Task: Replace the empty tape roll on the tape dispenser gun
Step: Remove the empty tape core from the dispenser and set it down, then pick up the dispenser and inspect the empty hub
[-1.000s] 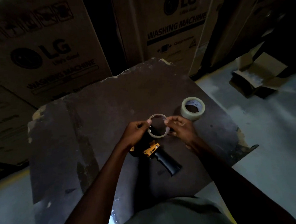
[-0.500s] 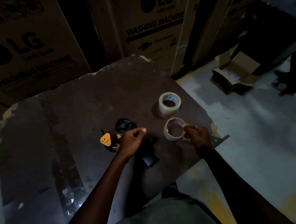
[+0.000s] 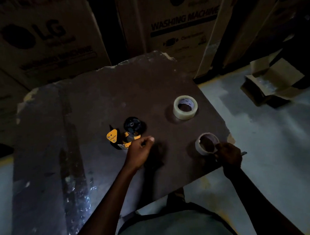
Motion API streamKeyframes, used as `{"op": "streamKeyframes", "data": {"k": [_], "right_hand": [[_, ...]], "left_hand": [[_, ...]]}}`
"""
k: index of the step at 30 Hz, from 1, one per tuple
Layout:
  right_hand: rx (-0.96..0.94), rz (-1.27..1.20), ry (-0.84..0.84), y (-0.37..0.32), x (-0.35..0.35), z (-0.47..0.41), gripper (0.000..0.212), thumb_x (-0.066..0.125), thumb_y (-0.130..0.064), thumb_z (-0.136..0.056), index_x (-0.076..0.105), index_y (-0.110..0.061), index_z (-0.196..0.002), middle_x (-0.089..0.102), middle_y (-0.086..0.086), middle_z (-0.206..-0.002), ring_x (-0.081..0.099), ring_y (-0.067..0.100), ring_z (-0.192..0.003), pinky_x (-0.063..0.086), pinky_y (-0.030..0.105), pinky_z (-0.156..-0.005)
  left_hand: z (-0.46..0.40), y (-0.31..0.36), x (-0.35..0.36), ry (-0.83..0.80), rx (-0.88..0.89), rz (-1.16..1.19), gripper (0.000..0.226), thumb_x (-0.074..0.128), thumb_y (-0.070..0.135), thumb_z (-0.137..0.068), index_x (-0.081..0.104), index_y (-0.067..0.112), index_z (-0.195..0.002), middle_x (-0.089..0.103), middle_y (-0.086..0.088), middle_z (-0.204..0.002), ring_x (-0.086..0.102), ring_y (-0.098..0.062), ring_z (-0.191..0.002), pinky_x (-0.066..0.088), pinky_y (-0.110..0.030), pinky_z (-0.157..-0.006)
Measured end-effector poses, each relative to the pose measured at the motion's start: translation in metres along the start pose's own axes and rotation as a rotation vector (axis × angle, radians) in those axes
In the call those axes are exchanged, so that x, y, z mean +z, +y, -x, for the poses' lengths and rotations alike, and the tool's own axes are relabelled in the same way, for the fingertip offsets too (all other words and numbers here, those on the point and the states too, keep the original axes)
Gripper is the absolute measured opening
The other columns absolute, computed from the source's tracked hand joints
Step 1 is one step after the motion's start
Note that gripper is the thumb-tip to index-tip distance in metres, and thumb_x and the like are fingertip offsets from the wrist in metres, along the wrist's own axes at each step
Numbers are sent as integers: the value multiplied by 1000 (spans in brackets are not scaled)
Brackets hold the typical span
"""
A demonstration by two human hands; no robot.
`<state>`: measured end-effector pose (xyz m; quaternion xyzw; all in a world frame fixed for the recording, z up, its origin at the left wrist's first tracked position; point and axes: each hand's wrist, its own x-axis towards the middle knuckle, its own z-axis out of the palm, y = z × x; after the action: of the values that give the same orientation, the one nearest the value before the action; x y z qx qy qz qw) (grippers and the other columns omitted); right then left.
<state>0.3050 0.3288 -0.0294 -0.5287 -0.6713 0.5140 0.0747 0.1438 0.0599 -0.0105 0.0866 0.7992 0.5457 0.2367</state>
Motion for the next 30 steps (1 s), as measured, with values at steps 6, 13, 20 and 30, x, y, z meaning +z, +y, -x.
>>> {"op": "streamKeyframes", "data": {"k": [6,13,20,30], "right_hand": [[-575,380,144,-7,54,40,31,59,-30,-87,67,-5,-103,66,20,-103,61,41,-100,48,54,-92],[-378,380,-625,-36,144,80,44,59,-64,-75,64,-26,-96,74,4,-101,71,26,-95,56,46,-86],[22,242,-888,-79,198,85,25,70,-30,-91,62,-14,-74,62,3,-60,59,20,-54,50,24,-48],[316,19,-906,-71,212,103,11,63,-11,-91,58,-13,-82,56,3,-59,52,15,-46,45,23,-41]], "left_hand": [[17,-6,0,140,-48,83,30,60,39,-88,73,17,-104,74,1,-97,67,-14,-90,50,-32,-84],[53,-14,-25,312,-70,160,12,60,24,-93,71,29,-92,71,3,-87,64,-8,-83,50,-32,-77],[79,-34,-71,359,-123,181,18,59,20,-95,69,28,-83,67,-3,-80,59,-13,-77,45,-30,-72],[83,-46,-109,262,-112,140,14,58,18,-95,69,14,-89,60,11,-68,46,14,-47,36,-7,-51]]}}
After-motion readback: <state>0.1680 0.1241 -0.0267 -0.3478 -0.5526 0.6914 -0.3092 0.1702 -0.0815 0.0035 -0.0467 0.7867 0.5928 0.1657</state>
